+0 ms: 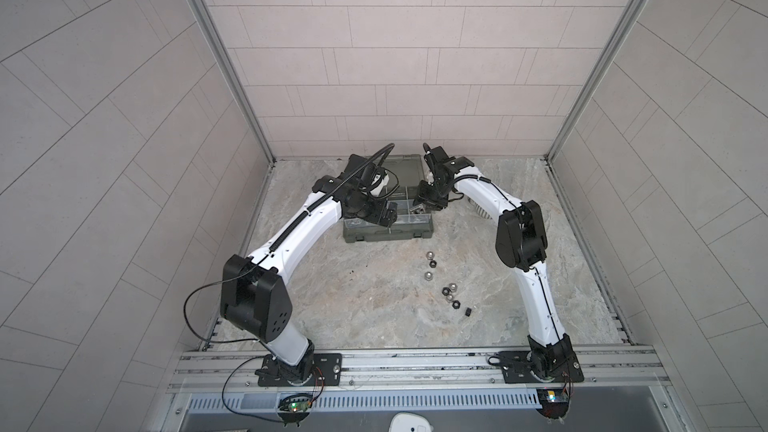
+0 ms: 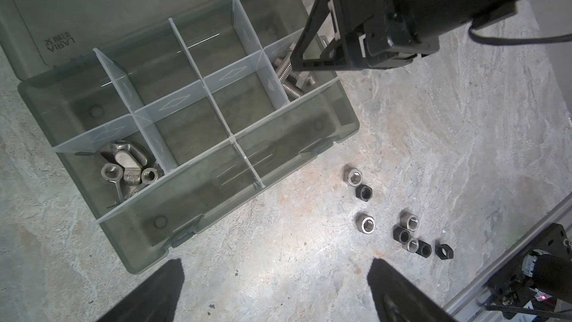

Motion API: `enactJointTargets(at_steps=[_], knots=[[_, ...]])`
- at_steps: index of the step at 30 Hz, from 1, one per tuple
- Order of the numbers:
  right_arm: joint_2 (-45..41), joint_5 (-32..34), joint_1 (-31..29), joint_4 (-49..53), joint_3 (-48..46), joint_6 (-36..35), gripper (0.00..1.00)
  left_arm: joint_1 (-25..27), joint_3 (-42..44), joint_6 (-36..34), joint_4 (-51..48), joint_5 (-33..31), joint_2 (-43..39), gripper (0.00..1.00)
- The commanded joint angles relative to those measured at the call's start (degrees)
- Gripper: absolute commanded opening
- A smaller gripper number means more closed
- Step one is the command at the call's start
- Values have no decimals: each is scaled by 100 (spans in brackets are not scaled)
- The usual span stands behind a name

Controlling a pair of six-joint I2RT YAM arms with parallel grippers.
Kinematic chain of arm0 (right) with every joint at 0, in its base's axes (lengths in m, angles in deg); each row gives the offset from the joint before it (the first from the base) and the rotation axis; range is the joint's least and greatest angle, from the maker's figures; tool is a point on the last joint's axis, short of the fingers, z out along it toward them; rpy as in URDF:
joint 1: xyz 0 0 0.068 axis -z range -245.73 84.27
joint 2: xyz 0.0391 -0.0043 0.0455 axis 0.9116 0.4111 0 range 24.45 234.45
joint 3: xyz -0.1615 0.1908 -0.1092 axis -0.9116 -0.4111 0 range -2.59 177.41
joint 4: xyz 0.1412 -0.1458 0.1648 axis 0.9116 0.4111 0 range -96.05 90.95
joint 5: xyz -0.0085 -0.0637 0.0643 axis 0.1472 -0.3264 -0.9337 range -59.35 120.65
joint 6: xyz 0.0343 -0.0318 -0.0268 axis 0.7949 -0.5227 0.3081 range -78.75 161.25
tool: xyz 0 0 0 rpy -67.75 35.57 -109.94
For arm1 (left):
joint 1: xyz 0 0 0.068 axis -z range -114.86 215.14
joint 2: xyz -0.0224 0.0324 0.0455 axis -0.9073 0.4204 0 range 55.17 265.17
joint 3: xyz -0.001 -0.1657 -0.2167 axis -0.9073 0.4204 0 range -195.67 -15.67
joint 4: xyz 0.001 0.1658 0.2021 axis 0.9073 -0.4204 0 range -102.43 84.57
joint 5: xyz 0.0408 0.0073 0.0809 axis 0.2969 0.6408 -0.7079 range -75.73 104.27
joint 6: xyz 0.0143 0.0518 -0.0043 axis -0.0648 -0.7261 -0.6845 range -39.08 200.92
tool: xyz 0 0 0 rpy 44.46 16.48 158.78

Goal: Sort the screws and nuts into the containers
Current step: 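Carry the hex bolt with the right gripper over the bolt compartment, then open the right gripper to drop the hex bolt into the compartment, then lower the left gripper onto a silver hex nut while the right arm withdraws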

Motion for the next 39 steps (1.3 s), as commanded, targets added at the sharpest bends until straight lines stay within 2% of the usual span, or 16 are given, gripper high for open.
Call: enactJointTargets(at_steps=[1,5,8,13,14,15,21,28,39], knots=[[-436,72,51,550,411,-583,56,-31,-114,53,33,84,-60,100],[-996,485,61,1082,208,-1221,64,11,-194,201,143,189,8,100],[-1666,817,75,1137,-598,-1554,70,157,-212,332,238,269,131,100],[-2923,1324,280,991,-2331,-1718,76,714,-283,481,331,262,493,100],[-3131,1382,349,979,-2613,-1716,97,822,-281,508,357,267,564,100],[-3393,1517,431,961,-2960,-1699,99,946,-274,526,386,263,655,100],[-4734,2284,597,1018,-4305,-1752,99,1442,-302,636,329,190,1320,100],[-5744,2316,692,927,-5321,-1678,99,1869,-534,902,331,-32,2111,99],[-6633,2369,1018,939,-5881,-1686,99,2000,-1024,1317,339,-641,2891,81]])
